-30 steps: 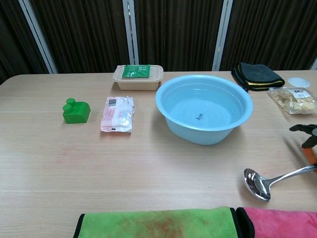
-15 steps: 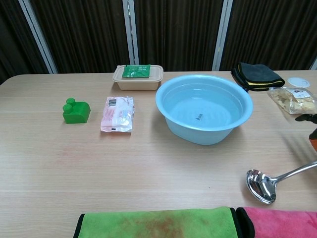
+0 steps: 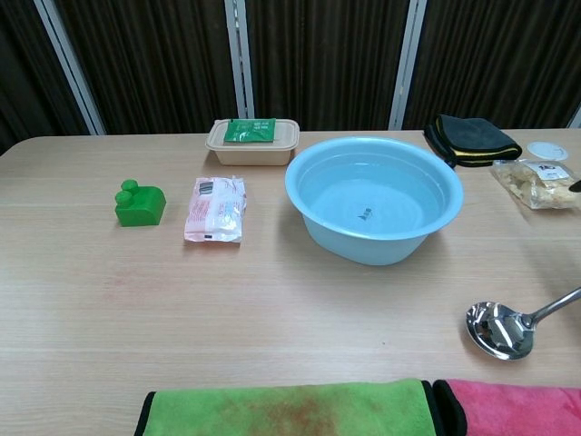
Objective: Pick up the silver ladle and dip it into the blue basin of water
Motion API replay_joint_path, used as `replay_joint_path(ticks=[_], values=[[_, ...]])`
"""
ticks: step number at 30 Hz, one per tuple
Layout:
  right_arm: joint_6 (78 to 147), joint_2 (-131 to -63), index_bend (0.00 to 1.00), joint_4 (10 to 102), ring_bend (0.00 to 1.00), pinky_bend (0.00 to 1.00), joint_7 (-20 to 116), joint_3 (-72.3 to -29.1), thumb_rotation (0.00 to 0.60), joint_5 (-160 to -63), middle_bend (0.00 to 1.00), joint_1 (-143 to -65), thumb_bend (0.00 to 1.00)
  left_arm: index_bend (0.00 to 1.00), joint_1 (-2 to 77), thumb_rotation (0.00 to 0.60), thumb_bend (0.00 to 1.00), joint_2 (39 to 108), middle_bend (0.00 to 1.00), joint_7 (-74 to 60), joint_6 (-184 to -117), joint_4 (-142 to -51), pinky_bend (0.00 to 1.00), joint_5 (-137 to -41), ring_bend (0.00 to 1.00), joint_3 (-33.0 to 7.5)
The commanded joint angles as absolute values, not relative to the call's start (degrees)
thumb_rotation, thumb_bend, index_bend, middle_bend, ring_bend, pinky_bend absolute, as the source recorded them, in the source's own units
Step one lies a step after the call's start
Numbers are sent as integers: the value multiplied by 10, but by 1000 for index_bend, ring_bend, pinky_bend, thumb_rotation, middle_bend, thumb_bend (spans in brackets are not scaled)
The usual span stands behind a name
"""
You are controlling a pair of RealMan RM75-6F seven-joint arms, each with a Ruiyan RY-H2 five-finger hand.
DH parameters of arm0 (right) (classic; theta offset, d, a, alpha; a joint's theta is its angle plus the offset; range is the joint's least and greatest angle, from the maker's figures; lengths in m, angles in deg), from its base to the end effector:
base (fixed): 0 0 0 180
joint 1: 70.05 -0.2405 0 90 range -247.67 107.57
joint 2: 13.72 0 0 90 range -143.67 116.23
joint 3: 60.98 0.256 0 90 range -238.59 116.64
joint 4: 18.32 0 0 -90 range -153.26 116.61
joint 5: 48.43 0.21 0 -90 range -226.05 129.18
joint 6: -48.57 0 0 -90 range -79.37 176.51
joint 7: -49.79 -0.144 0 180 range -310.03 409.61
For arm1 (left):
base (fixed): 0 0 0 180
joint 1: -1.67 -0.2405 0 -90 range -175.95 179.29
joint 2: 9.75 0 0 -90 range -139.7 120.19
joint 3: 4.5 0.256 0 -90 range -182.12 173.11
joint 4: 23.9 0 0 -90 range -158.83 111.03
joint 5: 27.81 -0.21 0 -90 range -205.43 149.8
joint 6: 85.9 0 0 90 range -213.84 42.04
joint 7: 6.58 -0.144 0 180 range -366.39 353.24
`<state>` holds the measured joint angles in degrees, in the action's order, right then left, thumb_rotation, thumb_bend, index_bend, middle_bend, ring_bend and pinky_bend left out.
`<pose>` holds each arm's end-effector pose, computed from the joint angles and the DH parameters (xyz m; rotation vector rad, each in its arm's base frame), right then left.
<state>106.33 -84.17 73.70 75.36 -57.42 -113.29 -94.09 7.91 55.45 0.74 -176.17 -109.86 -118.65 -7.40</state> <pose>-0.2899 -0.2694 0.0752 1.7308 -0.9283 0.4825 -0.3096 0.1891 0.1704 -1.4078 -0.8143 -1.0538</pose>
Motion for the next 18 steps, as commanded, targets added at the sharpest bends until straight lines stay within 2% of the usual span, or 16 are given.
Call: replay_joint_path(ticks=[1, 18], values=[[1054, -822, 733, 757, 0, 0, 769, -572, 600, -1114, 23, -948, 463, 15, 79, 600, 232, 554, 0, 8, -1761, -1099, 0, -1187, 0, -74], [1049, -677, 743, 898, 0, 0, 815, -526, 600, -1003, 42, -1000, 465, 15, 81, 600, 234, 556, 0, 2, -1757, -1100, 0, -1188, 0, -71]])
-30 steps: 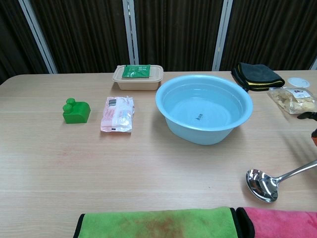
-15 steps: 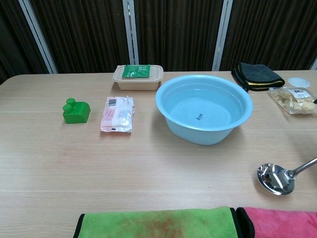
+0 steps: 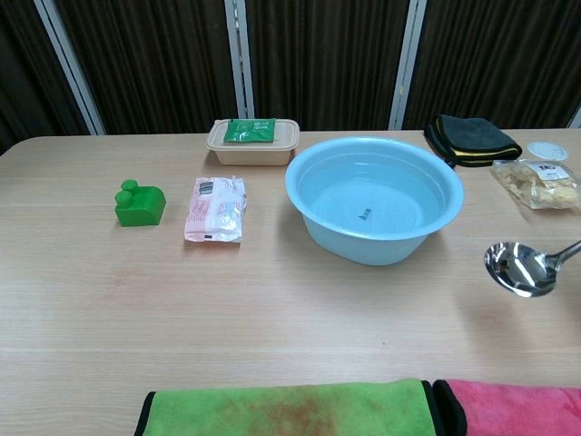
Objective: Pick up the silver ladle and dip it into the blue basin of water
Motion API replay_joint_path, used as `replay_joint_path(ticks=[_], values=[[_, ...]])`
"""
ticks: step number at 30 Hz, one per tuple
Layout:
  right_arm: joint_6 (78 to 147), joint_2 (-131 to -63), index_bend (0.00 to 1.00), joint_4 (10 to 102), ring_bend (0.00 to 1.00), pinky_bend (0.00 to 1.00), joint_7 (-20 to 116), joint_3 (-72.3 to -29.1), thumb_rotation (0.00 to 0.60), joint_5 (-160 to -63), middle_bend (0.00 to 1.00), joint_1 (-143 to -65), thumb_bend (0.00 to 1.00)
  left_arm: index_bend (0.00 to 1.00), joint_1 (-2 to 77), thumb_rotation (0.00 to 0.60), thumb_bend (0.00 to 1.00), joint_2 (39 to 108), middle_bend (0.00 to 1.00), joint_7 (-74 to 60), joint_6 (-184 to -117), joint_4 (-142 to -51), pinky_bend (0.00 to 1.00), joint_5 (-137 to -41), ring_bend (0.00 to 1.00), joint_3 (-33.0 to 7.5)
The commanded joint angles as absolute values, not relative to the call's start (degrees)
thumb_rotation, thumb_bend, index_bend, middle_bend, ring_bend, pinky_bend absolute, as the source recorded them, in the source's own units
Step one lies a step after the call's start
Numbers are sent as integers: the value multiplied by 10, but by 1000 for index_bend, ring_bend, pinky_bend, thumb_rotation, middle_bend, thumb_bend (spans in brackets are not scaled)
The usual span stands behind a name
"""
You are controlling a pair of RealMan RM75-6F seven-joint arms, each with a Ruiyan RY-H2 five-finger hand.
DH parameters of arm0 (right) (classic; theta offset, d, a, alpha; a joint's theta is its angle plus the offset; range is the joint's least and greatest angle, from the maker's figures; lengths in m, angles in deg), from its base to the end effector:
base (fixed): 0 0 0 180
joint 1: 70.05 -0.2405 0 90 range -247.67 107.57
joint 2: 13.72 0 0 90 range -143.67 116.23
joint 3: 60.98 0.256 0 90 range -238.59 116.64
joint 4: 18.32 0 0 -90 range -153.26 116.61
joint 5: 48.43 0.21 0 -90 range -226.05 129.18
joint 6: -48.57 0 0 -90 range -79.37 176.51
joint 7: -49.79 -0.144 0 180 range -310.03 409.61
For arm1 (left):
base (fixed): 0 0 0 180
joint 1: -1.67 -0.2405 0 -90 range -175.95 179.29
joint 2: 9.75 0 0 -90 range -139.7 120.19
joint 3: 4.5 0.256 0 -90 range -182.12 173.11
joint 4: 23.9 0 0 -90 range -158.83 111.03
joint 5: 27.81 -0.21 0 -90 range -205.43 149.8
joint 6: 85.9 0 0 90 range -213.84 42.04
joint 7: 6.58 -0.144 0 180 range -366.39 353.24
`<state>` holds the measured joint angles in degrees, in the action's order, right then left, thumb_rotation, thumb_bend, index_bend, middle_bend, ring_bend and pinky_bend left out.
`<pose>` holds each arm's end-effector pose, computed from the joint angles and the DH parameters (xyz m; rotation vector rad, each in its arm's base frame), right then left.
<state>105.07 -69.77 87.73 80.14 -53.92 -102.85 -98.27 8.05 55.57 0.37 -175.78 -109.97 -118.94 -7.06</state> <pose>-0.2540 -0.2878 0.1413 1.6703 -0.9152 0.4606 -0.3090 0.1887 0.1674 -1.4212 -0.8189 -1.0476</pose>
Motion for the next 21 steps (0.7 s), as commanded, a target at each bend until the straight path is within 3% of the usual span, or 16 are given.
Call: replay_joint_path(ticks=[1, 10, 21], values=[[1048, -671, 744, 903, 0, 0, 824, -522, 600, -993, 42, -1008, 465, 15, 81, 600, 233, 557, 0, 1, -1757, -1100, 0, -1187, 0, -71], [1021, -650, 743, 926, 0, 0, 889, -497, 600, -861, 44, -1094, 466, 16, 80, 600, 233, 560, 0, -7, -1755, -1100, 0, -1179, 0, -75], [1014, -711, 743, 902, 0, 0, 972, -498, 600, -693, 46, -1236, 465, 16, 82, 600, 232, 559, 0, 4, -1747, -1094, 0, -1158, 0, -85]])
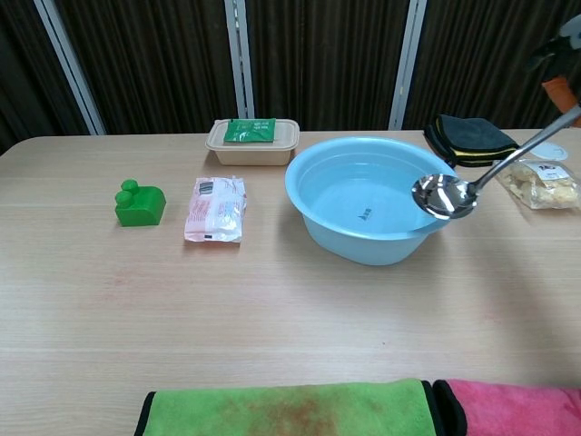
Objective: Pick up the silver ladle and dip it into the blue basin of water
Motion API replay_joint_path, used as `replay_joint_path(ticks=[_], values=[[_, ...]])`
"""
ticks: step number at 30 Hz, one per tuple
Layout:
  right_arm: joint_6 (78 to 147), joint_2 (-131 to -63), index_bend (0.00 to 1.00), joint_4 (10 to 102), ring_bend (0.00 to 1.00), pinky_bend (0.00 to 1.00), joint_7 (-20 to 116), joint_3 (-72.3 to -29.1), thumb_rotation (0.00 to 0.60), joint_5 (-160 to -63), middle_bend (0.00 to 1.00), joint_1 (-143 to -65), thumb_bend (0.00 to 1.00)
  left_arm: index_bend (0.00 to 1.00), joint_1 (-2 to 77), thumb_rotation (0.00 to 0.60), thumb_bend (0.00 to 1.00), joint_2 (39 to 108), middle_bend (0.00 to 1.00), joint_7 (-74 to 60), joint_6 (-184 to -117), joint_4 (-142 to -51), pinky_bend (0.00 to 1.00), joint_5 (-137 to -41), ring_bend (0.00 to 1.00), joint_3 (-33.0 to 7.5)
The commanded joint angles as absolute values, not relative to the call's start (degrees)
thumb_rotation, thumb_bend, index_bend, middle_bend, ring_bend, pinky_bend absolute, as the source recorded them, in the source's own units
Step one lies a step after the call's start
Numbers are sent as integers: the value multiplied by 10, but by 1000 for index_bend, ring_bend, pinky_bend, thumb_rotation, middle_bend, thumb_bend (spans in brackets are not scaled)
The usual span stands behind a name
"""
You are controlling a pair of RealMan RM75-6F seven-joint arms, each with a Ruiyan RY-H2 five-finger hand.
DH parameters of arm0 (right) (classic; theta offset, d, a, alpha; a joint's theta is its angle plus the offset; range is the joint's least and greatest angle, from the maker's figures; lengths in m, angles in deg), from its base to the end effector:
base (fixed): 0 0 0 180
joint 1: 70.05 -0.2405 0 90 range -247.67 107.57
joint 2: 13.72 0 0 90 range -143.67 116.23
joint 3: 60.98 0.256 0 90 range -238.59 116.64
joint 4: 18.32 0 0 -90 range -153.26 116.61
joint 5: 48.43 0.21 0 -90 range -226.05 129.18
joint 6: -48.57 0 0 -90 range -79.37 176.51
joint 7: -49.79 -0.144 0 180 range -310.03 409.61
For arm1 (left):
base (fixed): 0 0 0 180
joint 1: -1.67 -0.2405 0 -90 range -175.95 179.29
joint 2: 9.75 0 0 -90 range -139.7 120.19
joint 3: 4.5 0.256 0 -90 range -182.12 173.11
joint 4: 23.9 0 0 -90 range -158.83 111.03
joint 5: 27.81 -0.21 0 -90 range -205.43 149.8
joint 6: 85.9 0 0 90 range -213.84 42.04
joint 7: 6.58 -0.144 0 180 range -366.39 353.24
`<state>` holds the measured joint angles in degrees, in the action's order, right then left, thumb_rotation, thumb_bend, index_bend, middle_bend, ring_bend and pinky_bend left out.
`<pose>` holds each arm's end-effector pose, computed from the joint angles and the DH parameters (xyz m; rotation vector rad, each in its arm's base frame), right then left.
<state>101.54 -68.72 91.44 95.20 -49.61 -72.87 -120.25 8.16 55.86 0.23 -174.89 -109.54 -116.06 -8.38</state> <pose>-0.1596 -0.3613 0.1413 1.7015 -0.9010 0.4451 -0.3150 0.1948 0.1713 -1.3719 -0.8256 -1.0268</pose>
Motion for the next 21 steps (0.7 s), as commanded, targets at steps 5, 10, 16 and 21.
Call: replay_joint_path(ticks=[5, 10, 16, 21], values=[[1011, -747, 744, 871, 0, 0, 987, -507, 600, -657, 50, -1274, 466, 16, 84, 600, 232, 559, 0, 7, -1741, -1092, 0, -1150, 0, -88], [994, -785, 744, 822, 0, 0, 994, -517, 600, -624, 51, -1307, 465, 17, 86, 600, 232, 559, 0, 7, -1736, -1089, 0, -1141, 0, -93], [948, -840, 744, 726, 0, 0, 994, -530, 600, -592, 52, -1342, 465, 18, 88, 600, 234, 564, 0, -5, -1728, -1085, 0, -1124, 0, -99], [915, -869, 745, 667, 0, 0, 987, -540, 600, -584, 54, -1357, 465, 19, 88, 600, 233, 568, 0, -18, -1727, -1085, 0, -1116, 0, -103]])
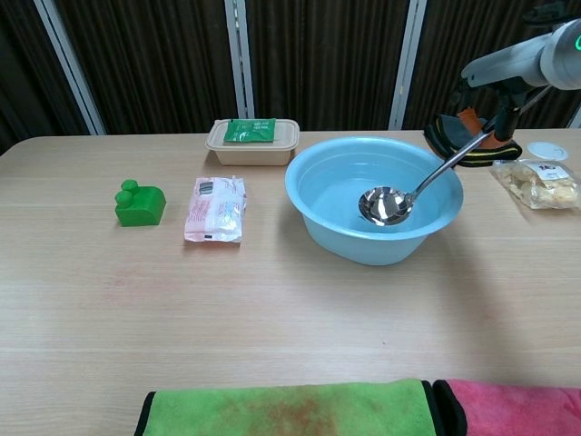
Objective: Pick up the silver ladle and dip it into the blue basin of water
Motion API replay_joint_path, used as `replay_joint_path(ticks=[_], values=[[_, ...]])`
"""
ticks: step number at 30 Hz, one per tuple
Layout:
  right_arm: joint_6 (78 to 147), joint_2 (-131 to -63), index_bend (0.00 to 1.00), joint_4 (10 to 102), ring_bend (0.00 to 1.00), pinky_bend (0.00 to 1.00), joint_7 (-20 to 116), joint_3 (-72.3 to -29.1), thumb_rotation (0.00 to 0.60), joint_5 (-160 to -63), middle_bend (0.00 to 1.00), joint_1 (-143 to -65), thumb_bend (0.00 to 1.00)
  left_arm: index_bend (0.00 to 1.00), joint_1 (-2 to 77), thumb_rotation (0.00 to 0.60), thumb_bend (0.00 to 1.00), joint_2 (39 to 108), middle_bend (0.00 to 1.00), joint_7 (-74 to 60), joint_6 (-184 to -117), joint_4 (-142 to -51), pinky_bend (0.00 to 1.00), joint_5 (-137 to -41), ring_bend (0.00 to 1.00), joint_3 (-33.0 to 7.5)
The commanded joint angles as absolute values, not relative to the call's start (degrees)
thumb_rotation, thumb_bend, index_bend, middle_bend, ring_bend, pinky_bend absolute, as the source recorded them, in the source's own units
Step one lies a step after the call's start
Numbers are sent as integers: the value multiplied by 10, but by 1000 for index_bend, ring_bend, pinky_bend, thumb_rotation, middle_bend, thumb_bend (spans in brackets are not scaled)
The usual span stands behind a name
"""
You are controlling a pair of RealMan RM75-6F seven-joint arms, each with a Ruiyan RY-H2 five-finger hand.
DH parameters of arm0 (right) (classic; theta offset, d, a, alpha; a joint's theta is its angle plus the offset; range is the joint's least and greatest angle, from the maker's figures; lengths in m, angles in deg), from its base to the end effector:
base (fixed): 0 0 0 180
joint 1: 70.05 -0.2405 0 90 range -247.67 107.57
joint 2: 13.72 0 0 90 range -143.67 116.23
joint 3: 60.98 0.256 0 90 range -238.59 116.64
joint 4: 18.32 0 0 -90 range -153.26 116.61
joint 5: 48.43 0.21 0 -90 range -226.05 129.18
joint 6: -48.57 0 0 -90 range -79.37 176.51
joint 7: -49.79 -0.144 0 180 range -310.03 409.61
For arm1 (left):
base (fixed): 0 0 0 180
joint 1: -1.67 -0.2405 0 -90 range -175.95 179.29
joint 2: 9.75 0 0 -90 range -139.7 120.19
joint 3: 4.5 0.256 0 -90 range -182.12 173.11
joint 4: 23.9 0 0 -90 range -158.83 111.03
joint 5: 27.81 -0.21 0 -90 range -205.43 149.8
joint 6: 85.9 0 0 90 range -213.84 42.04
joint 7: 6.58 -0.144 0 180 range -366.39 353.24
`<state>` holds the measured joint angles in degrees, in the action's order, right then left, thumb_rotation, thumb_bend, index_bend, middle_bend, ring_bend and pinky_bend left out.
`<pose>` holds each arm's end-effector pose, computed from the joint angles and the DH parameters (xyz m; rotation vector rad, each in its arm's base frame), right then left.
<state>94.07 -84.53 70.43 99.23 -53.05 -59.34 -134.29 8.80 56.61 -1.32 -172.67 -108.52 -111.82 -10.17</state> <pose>-0.1368 -0.4259 0.0738 1.7575 -0.9311 0.3748 -0.3244 0.2055 0.1736 -1.3189 -0.8297 -0.9734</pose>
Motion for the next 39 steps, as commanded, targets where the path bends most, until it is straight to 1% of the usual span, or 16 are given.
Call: replay_joint_path(ticks=[1, 6, 10, 16, 23, 32, 39], values=[[908, -876, 745, 654, 0, 0, 984, -542, 600, -584, 54, -1359, 465, 18, 88, 600, 233, 569, 0, -20, -1727, -1085, 0, -1115, 0, -104], [877, -906, 744, 600, 0, 0, 967, -556, 600, -585, 54, -1367, 465, 19, 91, 600, 233, 572, 0, -28, -1720, -1084, 0, -1109, 0, -106], [870, -921, 745, 580, 0, 0, 955, -565, 600, -591, 55, -1369, 465, 20, 94, 600, 232, 573, 0, -27, -1713, -1083, 0, -1105, 0, -106], [874, -942, 745, 569, 0, 0, 943, -579, 600, -600, 57, -1372, 465, 21, 93, 600, 233, 568, 0, -15, -1713, -1082, 0, -1107, 0, -106], [887, -960, 745, 572, 0, 0, 942, -594, 600, -589, 57, -1380, 465, 21, 91, 600, 233, 560, 0, 9, -1714, -1080, 0, -1110, 0, -106], [925, -928, 745, 633, 0, 0, 943, -586, 600, -577, 60, -1397, 465, 22, 87, 600, 233, 554, 0, 26, -1722, -1082, 0, -1117, 0, -105], [967, -859, 749, 733, 0, 0, 954, -568, 600, -543, 62, -1420, 465, 21, 85, 600, 233, 549, 0, 39, -1723, -1083, 0, -1120, 0, -103]])
